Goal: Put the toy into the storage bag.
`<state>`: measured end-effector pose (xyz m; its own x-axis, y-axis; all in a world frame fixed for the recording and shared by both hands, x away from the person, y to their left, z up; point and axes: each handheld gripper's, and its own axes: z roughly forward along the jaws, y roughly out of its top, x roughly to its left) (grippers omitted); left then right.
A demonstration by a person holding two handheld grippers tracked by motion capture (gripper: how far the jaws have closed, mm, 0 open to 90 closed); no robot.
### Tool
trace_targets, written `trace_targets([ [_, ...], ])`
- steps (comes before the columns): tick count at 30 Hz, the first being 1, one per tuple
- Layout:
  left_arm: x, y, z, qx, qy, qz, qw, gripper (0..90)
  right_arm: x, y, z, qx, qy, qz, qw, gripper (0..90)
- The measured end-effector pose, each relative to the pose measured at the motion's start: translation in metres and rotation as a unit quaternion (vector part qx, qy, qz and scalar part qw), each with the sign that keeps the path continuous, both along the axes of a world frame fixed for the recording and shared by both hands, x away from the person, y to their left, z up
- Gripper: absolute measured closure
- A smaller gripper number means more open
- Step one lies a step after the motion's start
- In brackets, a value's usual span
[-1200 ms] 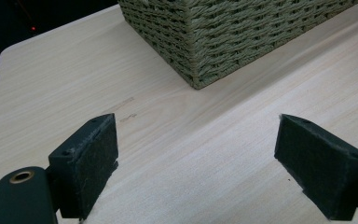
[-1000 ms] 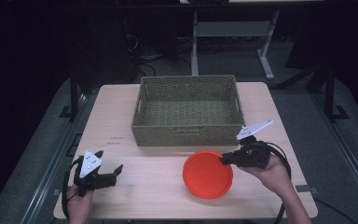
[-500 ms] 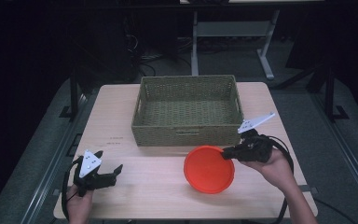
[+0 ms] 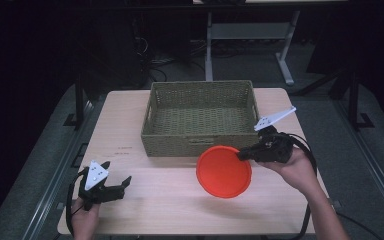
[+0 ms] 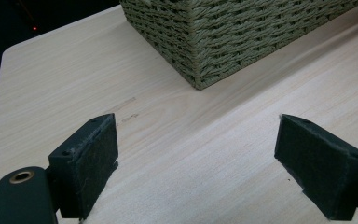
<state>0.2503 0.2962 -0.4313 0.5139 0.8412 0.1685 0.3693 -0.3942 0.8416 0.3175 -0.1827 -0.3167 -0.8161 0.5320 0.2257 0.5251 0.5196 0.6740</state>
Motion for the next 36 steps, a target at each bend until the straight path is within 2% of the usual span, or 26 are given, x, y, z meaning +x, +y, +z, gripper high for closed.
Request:
trace_targets([
  [9, 0.0, 0.002, 0.0, -0.003, -0.001, 0.004, 1.0, 12.8, 0.008, 0.008, 0.017, -0.001, -0.001, -0.001, 1.0, 82.2],
  [26, 0.0, 0.003, 0.001, -0.004, -0.003, 0.005, 1.0, 12.8, 0.025, 0.012, 0.049, 0.004, -0.025, -0.015, 0.9996, 82.1],
  [36, -0.001, 0.003, 0.001, -0.006, -0.003, 0.006, 1.0, 12.8, 0.043, 0.019, 0.069, 0.004, -0.033, -0.027, 0.9991, 82.1],
])
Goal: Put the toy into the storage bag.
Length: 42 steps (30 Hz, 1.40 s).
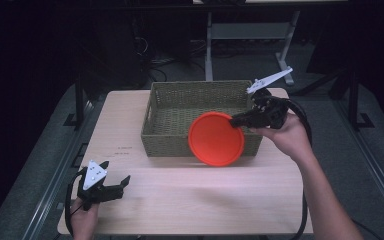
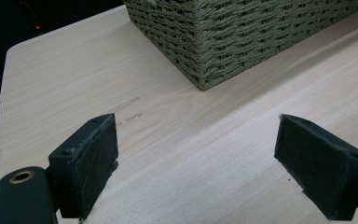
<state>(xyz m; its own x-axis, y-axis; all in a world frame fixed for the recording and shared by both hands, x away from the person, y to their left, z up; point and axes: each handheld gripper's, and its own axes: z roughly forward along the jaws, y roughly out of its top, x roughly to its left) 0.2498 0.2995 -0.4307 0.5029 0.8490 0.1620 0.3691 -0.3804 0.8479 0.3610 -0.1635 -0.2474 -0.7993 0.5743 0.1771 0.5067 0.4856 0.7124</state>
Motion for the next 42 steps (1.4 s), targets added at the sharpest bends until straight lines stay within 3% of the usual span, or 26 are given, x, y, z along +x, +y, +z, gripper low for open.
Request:
trace_targets([
  [16, 0.0, 0.001, 0.0, -0.002, 0.001, 0.002, 1.0, 12.8, 0.028, 0.0, 0.013, -0.008, -0.005, -0.032, 0.9994, 82.1],
  [25, 0.001, 0.0, 0.0, -0.002, 0.001, -0.001, 1.0, 12.8, 0.042, 0.004, 0.021, -0.007, -0.003, -0.037, 0.9993, 82.1],
  [42, 0.0, 0.001, 0.0, -0.005, 0.002, 0.001, 1.0, 12.8, 0.067, 0.012, 0.021, -0.002, 0.004, -0.061, 0.9981, 82.0],
])
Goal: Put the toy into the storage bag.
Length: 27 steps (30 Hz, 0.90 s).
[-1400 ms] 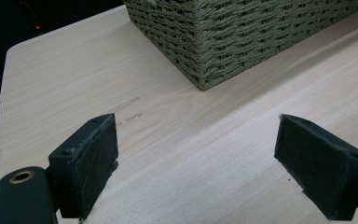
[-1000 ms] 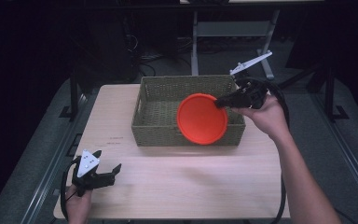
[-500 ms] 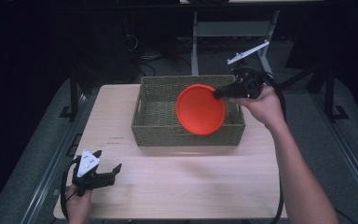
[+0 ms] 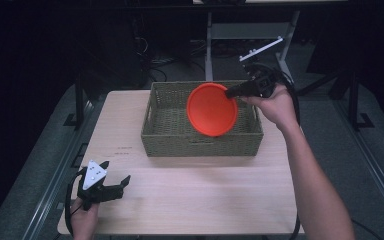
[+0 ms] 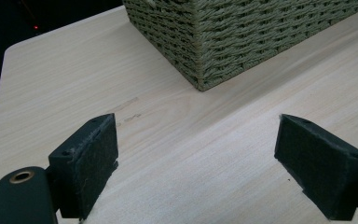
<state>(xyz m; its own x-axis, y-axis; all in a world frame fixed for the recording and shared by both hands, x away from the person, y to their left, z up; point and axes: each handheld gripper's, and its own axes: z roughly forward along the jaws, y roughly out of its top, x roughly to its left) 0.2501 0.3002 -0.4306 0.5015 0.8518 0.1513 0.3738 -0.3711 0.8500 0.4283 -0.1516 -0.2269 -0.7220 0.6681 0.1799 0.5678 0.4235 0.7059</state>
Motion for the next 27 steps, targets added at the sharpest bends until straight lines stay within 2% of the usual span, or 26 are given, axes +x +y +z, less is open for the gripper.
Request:
trace_targets([
  [4, 0.001, 0.0, 0.0, 0.0, 0.0, 0.001, 1.0, 12.8, 0.007, 0.001, -0.004, -0.009, 0.004, -0.006, 0.9999, 82.0],
  [22, 0.0, 0.001, 0.0, -0.004, -0.001, 0.003, 1.0, 12.8, 0.034, -0.007, -0.014, -0.012, 0.017, -0.044, 0.9988, 82.0],
  [27, 0.0, 0.0, 0.0, -0.002, 0.001, 0.001, 1.0, 12.8, 0.042, -0.006, -0.02, -0.021, 0.022, -0.051, 0.9982, 82.0],
])
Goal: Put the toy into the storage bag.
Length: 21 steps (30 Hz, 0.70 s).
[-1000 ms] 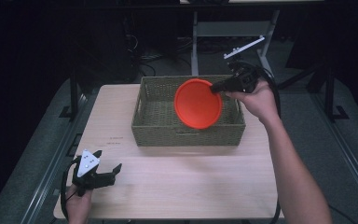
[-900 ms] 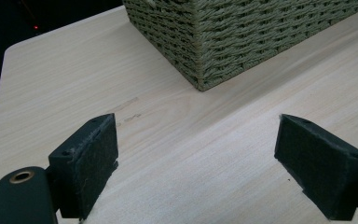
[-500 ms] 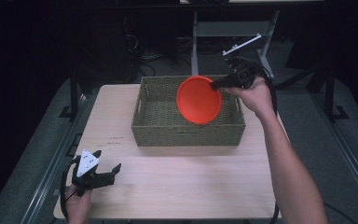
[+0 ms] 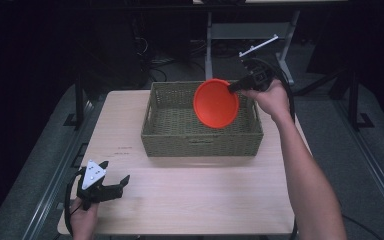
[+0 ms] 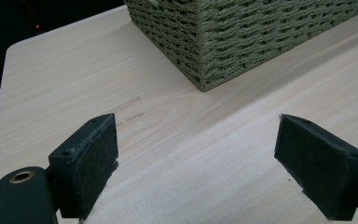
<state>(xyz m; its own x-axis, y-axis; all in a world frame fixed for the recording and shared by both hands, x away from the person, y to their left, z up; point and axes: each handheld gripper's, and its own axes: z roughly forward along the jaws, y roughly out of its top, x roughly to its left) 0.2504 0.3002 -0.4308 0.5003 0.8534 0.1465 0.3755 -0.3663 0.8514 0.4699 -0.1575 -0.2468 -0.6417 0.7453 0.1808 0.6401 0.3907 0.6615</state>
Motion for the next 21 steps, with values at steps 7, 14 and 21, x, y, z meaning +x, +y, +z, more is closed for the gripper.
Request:
trace_targets([
  [7, 0.0, 0.0, 0.0, 0.002, 0.0, -0.001, 1.0, 12.8, 0.009, 0.004, -0.008, -0.007, 0.003, -0.006, 1.0, 82.0],
  [14, 0.0, 0.001, 0.0, -0.001, 0.0, 0.001, 1.0, 12.8, 0.019, 0.009, -0.023, -0.003, 0.017, -0.011, 0.9998, 81.9],
  [21, 0.0, 0.001, 0.0, 0.0, -0.002, -0.001, 1.0, 12.8, 0.026, 0.012, -0.036, -0.009, 0.028, -0.018, 0.9994, 81.9],
])
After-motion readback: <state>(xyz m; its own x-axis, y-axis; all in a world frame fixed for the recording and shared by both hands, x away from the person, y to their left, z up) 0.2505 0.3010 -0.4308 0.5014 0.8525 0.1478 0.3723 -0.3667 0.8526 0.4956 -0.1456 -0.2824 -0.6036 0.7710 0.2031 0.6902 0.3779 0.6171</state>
